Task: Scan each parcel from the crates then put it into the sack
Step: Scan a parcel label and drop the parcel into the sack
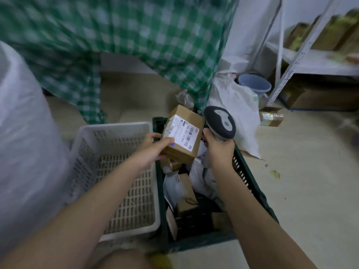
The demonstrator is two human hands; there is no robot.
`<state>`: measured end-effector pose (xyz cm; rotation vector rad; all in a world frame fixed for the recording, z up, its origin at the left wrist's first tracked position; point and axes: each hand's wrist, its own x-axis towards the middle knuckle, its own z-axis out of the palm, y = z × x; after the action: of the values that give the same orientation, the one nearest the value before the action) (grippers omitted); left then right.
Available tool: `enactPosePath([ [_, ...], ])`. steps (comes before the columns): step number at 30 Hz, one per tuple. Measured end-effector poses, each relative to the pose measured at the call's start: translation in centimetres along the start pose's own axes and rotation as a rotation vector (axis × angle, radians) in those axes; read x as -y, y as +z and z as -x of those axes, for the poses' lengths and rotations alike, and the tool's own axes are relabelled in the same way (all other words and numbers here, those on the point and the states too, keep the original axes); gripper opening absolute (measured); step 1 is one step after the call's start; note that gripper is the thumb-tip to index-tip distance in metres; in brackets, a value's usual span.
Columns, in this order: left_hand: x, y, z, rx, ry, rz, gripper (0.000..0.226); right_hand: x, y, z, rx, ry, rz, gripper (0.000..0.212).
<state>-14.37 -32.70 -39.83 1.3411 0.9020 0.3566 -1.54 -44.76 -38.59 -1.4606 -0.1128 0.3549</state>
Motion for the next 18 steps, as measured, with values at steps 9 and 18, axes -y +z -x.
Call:
enactPosePath([
  [9, -4.1, -6.4, 16.8, -0.095, 0.165, 0.026, 0.031, 7.6, 0.9, 14.8, 0.146, -0.095, -0.062, 0.050],
  [18, -1.7, -10.5, 22.3, -0.236, 0.264, 0.089, 0.077, 6.0, 1.5, 21.3, 0.147, -0.064, -0.049, 0.054],
])
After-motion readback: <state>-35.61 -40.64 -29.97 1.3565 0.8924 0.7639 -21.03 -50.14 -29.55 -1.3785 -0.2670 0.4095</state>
